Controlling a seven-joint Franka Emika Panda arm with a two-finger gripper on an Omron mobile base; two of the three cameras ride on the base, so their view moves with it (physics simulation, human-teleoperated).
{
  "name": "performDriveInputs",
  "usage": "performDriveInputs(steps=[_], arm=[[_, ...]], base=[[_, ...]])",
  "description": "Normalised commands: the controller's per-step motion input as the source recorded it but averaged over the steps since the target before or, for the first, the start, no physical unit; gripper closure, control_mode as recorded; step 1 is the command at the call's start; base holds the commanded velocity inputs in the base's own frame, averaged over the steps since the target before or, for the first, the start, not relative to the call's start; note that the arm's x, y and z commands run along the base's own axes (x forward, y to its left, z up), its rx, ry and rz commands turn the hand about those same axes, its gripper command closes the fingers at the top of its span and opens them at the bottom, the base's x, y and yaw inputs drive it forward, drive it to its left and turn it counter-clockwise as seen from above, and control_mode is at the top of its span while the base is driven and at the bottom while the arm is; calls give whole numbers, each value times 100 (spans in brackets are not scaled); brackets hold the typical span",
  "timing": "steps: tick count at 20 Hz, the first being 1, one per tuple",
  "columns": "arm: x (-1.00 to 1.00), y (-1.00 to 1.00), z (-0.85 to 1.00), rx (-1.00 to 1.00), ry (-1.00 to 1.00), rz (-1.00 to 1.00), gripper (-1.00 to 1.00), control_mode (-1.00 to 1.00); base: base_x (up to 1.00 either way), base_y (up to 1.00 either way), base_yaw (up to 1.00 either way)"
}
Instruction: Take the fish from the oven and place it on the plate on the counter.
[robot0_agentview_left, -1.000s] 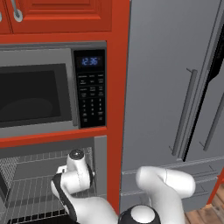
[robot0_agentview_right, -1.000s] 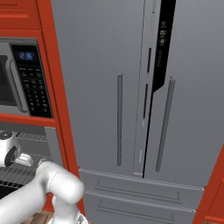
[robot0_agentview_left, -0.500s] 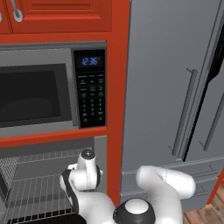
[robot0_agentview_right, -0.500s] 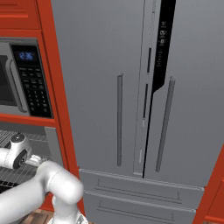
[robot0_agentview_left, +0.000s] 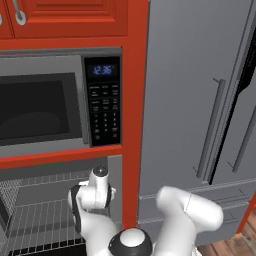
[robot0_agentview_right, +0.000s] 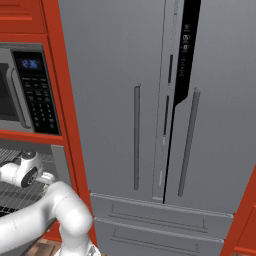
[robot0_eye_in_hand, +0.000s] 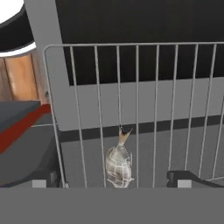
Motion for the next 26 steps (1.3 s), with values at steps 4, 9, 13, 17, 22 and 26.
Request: performDriveInputs(steps=[4,9,13,17,22,26], arm=[[32,0,-27,0,0,0,-100,-100],[14,0,-53,0,0,0,-100,-100],[17,4,-49,0,0,0,-100,-100],[21,17,-22,0,0,0,-100,-100],[26,28,-31,0,1,0,-100,-100],[2,30,-26,0,4,2,-100,-100]], base=[[0,0,0],[0,0,0],[0,0,0],[0,0,0],[0,0,0],[0,0,0]])
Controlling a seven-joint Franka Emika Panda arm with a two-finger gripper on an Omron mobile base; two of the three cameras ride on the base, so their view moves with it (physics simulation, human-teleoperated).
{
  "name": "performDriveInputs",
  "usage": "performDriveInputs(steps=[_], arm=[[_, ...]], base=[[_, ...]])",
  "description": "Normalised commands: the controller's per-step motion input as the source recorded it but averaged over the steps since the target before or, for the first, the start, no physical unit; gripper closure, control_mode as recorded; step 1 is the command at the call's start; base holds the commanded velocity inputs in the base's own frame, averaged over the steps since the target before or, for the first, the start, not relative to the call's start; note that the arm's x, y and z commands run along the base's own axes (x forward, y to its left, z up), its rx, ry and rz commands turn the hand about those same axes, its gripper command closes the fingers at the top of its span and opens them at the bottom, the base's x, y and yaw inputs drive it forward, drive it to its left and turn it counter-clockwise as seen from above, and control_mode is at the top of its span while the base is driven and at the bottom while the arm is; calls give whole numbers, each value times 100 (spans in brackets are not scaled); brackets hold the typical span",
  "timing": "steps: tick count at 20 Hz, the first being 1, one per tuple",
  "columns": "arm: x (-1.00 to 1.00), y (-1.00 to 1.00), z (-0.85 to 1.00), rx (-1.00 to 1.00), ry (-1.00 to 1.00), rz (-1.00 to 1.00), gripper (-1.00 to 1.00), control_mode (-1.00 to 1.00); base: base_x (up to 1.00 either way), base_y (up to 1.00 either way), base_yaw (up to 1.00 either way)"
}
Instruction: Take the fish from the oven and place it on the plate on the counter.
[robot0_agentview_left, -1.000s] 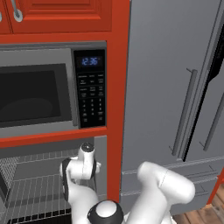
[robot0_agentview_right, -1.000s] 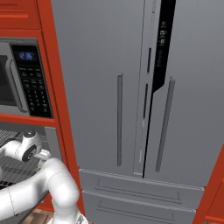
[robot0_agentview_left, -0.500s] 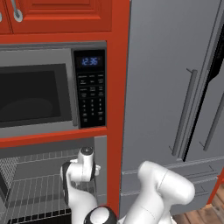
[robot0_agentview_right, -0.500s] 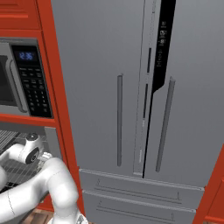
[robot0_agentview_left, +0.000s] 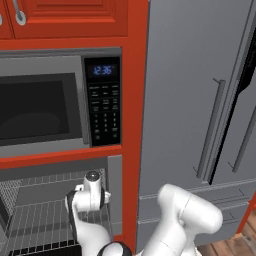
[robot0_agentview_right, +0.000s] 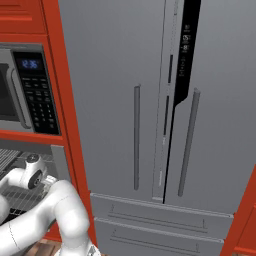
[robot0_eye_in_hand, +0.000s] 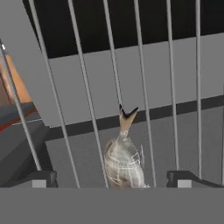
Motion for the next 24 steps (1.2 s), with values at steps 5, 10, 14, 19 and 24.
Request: performDriveInputs(steps=[5,10,14,19,24], arm=[[10,19,-6,0,2,0,-100,-100],[49,0,-22,0,0,-11,-100,-100],[36,1,-24,0,1,-13,-100,-100],[15,13,-39,0,8,-6,-100,-100],[12,10,-54,0,8,-5,-100,-100]], base=[[0,0,0],[0,0,0],[0,0,0],[0,0,0],[0,0,0]])
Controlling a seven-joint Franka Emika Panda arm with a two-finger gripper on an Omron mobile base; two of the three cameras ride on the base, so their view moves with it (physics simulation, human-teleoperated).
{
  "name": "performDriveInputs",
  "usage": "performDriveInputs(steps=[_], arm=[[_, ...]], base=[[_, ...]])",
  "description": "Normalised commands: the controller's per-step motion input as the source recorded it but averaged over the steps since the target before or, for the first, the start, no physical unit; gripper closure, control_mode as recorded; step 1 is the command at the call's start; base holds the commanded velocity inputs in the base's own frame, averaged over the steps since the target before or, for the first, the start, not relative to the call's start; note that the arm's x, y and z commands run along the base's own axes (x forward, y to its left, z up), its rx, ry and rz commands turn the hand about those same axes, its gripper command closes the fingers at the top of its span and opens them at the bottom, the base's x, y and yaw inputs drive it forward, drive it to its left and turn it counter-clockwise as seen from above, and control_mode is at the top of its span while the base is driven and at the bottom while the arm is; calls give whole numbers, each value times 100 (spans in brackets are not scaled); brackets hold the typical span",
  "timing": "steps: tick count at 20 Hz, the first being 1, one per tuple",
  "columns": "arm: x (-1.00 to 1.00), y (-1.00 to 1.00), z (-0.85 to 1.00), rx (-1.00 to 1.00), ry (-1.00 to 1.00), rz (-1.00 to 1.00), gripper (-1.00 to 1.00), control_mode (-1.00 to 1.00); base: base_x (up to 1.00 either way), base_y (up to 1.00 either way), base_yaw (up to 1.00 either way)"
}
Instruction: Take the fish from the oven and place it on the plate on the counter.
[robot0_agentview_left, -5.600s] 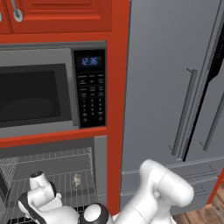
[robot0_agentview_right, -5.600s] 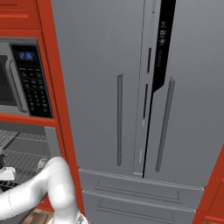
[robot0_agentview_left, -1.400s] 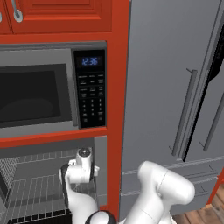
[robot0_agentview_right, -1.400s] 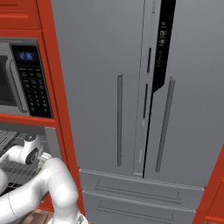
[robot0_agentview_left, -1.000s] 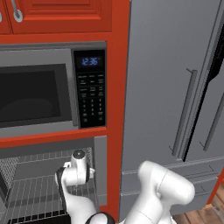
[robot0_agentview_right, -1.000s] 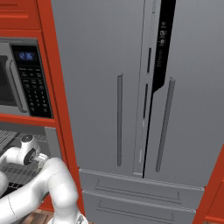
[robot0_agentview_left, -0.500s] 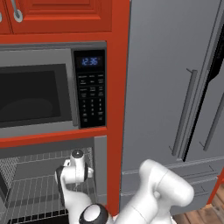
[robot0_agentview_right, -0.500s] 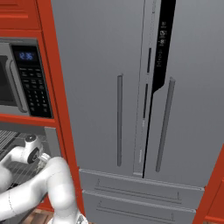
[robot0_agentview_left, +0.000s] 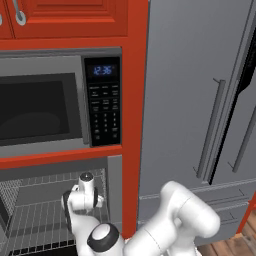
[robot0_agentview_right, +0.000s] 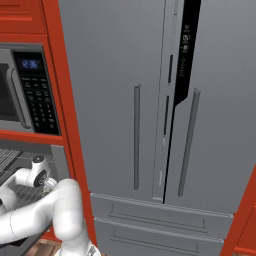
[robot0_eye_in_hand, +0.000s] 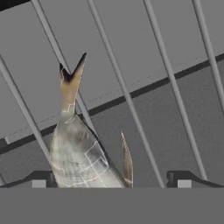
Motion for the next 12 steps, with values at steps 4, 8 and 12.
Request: performDriveInputs(steps=[4,8,12], arm=[[11,9,-50,0,6,-4,-100,-100],[-8,0,-44,0,10,-1,-100,-100],[-24,3,-42,0,13,0,100,-100]], base=[[0,0,0],[0,0,0],[0,0,0]])
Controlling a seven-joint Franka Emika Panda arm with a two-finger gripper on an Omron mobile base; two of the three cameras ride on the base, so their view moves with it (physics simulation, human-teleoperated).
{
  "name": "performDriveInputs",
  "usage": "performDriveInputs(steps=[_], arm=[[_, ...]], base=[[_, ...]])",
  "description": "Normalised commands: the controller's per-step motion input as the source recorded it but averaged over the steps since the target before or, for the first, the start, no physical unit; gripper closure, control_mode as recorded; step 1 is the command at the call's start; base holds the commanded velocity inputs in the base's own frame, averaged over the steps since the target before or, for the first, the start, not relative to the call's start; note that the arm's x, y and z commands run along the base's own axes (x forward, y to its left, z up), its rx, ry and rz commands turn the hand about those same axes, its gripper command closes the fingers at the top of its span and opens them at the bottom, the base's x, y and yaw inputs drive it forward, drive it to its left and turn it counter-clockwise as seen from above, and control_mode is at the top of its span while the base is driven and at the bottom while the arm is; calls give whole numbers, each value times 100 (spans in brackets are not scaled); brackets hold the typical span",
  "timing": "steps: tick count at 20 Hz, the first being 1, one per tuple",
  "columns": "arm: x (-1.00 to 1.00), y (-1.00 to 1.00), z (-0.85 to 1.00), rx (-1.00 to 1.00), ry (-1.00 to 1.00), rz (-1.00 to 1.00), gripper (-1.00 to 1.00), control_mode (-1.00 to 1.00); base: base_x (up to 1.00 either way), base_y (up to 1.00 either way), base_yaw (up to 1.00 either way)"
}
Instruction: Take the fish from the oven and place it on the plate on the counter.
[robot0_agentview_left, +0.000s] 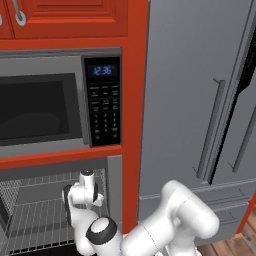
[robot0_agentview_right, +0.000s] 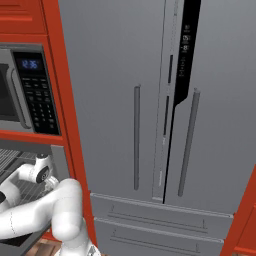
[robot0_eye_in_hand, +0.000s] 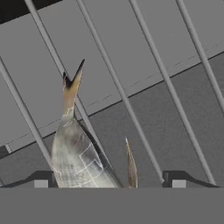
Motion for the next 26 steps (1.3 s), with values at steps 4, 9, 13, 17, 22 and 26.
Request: performDriveInputs(steps=[4,9,13,17,22,26], arm=[[-10,3,-25,0,5,0,100,-100],[0,0,-26,-3,0,0,100,-100],[0,0,-6,-1,0,0,100,-100],[-34,0,8,0,-8,2,100,-100],[-84,0,61,1,-12,7,100,-100],[-100,0,73,5,-12,12,100,-100]], base=[[0,0,0],[0,0,0],[0,0,0],[0,0,0],[0,0,0],[0,0,0]])
